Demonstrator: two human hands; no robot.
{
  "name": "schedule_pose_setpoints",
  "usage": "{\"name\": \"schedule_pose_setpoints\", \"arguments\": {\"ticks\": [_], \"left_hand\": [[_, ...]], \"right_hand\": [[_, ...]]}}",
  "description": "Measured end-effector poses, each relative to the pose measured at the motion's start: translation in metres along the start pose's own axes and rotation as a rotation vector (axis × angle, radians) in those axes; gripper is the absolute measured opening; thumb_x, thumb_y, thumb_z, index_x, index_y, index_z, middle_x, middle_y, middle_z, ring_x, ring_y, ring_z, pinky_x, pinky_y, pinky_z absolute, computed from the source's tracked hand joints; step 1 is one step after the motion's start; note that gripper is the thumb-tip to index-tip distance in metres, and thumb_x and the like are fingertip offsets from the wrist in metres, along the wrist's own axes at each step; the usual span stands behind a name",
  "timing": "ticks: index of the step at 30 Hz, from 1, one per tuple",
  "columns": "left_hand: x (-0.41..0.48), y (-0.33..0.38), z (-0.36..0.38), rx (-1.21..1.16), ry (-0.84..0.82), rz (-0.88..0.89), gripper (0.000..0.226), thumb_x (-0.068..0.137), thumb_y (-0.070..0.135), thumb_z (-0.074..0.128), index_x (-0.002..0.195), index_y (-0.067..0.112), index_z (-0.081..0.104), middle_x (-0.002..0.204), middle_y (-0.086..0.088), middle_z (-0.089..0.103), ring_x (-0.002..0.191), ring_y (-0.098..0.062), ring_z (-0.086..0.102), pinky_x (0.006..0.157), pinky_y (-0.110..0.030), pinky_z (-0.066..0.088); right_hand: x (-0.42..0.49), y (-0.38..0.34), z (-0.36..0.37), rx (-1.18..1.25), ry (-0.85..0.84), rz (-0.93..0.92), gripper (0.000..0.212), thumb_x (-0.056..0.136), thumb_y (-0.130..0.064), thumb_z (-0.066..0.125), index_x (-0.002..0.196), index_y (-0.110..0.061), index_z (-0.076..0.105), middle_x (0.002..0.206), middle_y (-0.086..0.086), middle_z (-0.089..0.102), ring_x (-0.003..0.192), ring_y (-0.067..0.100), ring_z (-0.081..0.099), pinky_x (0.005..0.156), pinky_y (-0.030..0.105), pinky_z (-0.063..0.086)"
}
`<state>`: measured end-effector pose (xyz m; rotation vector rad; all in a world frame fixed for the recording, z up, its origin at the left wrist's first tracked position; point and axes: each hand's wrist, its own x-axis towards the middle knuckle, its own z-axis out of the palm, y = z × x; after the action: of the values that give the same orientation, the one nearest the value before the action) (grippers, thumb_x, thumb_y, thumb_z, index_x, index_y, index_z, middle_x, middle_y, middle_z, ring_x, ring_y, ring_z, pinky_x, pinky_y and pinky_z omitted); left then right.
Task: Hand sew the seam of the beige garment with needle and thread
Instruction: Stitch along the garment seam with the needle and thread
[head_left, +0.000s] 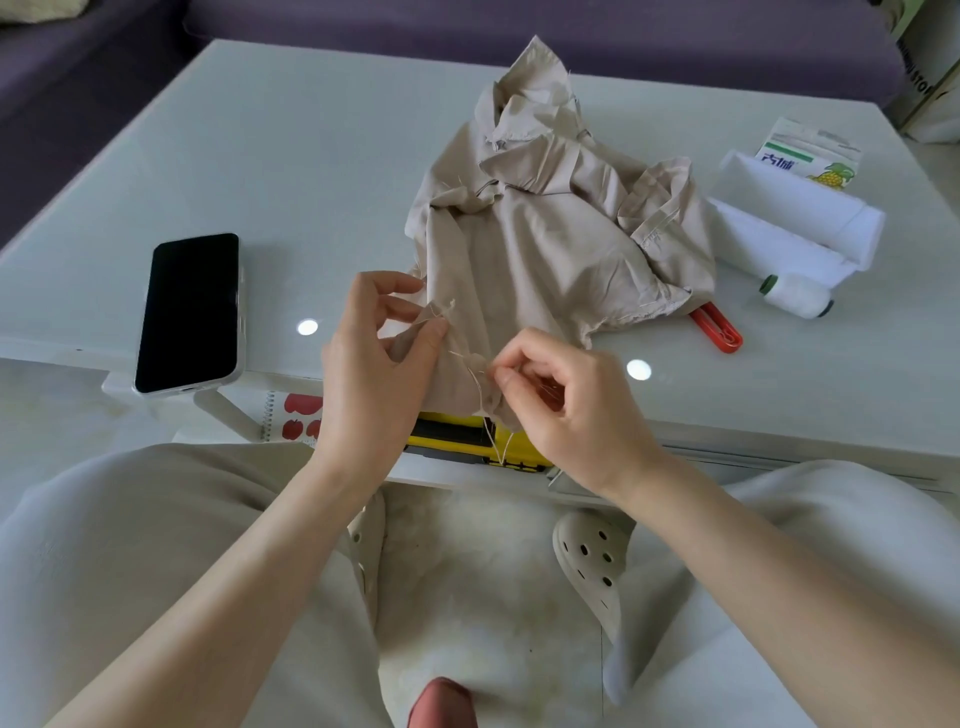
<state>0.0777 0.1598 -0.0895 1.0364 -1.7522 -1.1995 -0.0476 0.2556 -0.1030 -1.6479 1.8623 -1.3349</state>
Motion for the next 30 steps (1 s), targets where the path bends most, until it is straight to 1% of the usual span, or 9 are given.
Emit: {"name": "schedule_pose_setpoints", "arguments": {"ticks": [4, 7, 11, 17, 21, 24, 27, 29, 30], "left_hand": [[-0.0017, 0.0028, -0.0002, -0.015, 0.035, 0.028, 0.02, 0.09, 0.007, 0.06, 0.102, 0.018, 0.049, 0.083, 0.011, 0.054, 0.051, 0.005, 0.055, 0.047, -0.009, 0.039], [-0.0028, 0.0034, -0.0005, -0.026, 0.044, 0.047, 0.02, 0.09, 0.005, 0.06, 0.098, 0.02, 0.049, 0.083, 0.012, 0.054, 0.048, 0.003, 0.052, 0.047, -0.009, 0.039], [-0.0026, 0.0023, -0.001, -0.012, 0.054, 0.08, 0.029, 0.089, 0.006, 0.06, 0.089, 0.032, 0.048, 0.084, 0.015, 0.054, 0.05, 0.001, 0.048, 0.05, -0.01, 0.039], [-0.0055, 0.0025, 0.0022, -0.017, 0.019, 0.114, 0.032, 0.088, 0.002, 0.059, 0.086, 0.031, 0.047, 0.083, 0.018, 0.054, 0.062, 0.006, 0.051, 0.056, -0.014, 0.041], [-0.0087, 0.0011, 0.0038, 0.032, -0.01, 0.179, 0.036, 0.089, 0.004, 0.061, 0.086, 0.036, 0.045, 0.085, 0.019, 0.055, 0.066, -0.008, 0.055, 0.063, -0.027, 0.047], [-0.0081, -0.0021, 0.0045, 0.072, 0.014, 0.197, 0.038, 0.089, 0.005, 0.06, 0.086, 0.039, 0.044, 0.085, 0.021, 0.055, 0.062, -0.019, 0.054, 0.057, -0.03, 0.044], [-0.0049, -0.0053, 0.002, 0.123, 0.079, 0.225, 0.03, 0.09, 0.007, 0.059, 0.09, 0.033, 0.044, 0.086, 0.023, 0.055, 0.064, -0.008, 0.055, 0.06, -0.019, 0.041], [-0.0034, -0.0057, 0.0008, 0.123, 0.11, 0.221, 0.025, 0.089, 0.004, 0.06, 0.095, 0.025, 0.045, 0.085, 0.021, 0.054, 0.073, 0.002, 0.054, 0.066, -0.008, 0.039], [-0.0032, -0.0057, 0.0009, 0.114, 0.112, 0.215, 0.025, 0.088, 0.003, 0.06, 0.095, 0.022, 0.046, 0.084, 0.019, 0.053, 0.076, 0.005, 0.053, 0.069, -0.007, 0.039]], "right_hand": [[-0.0005, 0.0035, 0.0005, -0.028, -0.029, 0.025, 0.015, 0.085, -0.008, 0.056, 0.071, -0.008, 0.059, 0.048, 0.002, 0.055, 0.043, 0.017, 0.048, 0.045, 0.029, 0.038], [-0.0007, 0.005, 0.0014, -0.063, -0.027, 0.035, 0.015, 0.085, -0.008, 0.059, 0.069, -0.008, 0.058, 0.045, -0.002, 0.051, 0.041, 0.015, 0.043, 0.045, 0.027, 0.036], [-0.0004, 0.0045, 0.0024, -0.078, -0.016, 0.04, 0.016, 0.084, -0.012, 0.055, 0.069, -0.008, 0.057, 0.044, -0.003, 0.048, 0.041, 0.015, 0.04, 0.045, 0.029, 0.035], [-0.0004, 0.0046, 0.0053, -0.12, 0.021, 0.004, 0.016, 0.085, -0.011, 0.053, 0.07, -0.009, 0.056, 0.043, -0.01, 0.04, 0.041, 0.015, 0.037, 0.044, 0.026, 0.031], [-0.0002, 0.005, 0.0072, -0.127, 0.031, -0.005, 0.015, 0.086, -0.01, 0.055, 0.072, -0.008, 0.059, 0.042, -0.014, 0.034, 0.04, 0.014, 0.034, 0.043, 0.023, 0.029], [0.0005, 0.0037, 0.0066, -0.114, 0.032, -0.001, 0.014, 0.086, -0.009, 0.055, 0.072, -0.009, 0.058, 0.042, -0.013, 0.035, 0.04, 0.014, 0.035, 0.043, 0.028, 0.032], [0.0005, 0.0, 0.0028, -0.075, 0.038, 0.005, 0.015, 0.085, -0.01, 0.052, 0.072, -0.007, 0.056, 0.042, -0.006, 0.043, 0.041, 0.016, 0.038, 0.044, 0.033, 0.034], [0.0002, -0.0027, 0.0004, -0.053, 0.049, -0.024, 0.015, 0.085, -0.009, 0.051, 0.071, -0.006, 0.055, 0.043, -0.001, 0.048, 0.041, 0.017, 0.04, 0.043, 0.029, 0.033], [0.0, -0.0033, -0.0003, -0.05, 0.055, -0.035, 0.015, 0.086, -0.009, 0.051, 0.071, -0.006, 0.055, 0.044, 0.0, 0.049, 0.041, 0.016, 0.041, 0.043, 0.027, 0.033]]}}
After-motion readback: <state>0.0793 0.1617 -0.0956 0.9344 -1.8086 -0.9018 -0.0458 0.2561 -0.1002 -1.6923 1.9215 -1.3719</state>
